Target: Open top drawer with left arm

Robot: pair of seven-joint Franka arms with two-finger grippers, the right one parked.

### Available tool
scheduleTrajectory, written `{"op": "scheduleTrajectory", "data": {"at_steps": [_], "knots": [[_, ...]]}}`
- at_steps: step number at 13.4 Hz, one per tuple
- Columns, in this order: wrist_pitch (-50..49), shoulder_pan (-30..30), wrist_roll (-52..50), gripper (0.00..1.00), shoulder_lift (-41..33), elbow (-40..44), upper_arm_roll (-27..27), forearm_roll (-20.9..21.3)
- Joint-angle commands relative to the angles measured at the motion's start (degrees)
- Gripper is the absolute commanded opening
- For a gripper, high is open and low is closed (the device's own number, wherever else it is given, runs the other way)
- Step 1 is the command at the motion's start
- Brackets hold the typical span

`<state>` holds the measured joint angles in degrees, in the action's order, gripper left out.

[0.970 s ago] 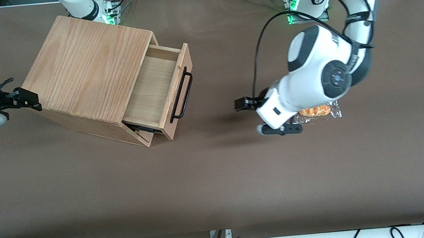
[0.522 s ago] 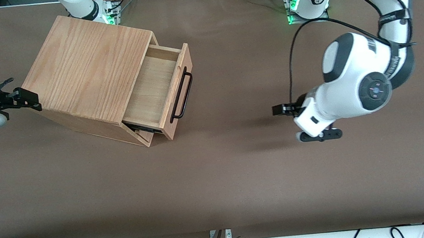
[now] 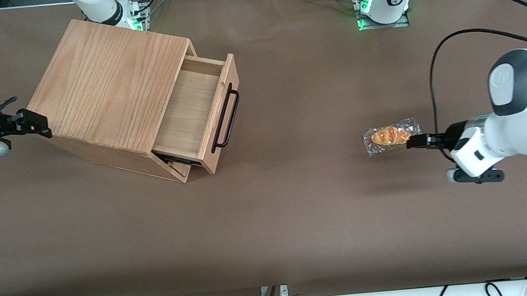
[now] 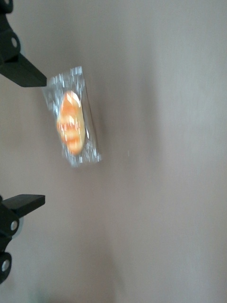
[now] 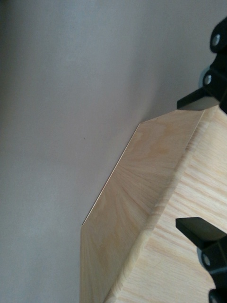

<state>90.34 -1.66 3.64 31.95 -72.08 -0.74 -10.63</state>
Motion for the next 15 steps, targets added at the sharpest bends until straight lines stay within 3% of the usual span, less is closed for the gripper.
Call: {"op": "scheduleTrajectory", "data": {"at_steps": [1,3,7,15], "knots": [[-0.9,2.3,3.6,1.00,-2.3,-1.2,-0.8,4.0],[0.4,4.2,7.9,1.00,-5.6,-4.2,-0.7,4.6],[6.6,4.2,11.9,1.00,-18.3,-18.1,1.9,8.9],[1.0,2.2,11.6,1.00,-32.6,-19.2,1.6,9.5]]}}
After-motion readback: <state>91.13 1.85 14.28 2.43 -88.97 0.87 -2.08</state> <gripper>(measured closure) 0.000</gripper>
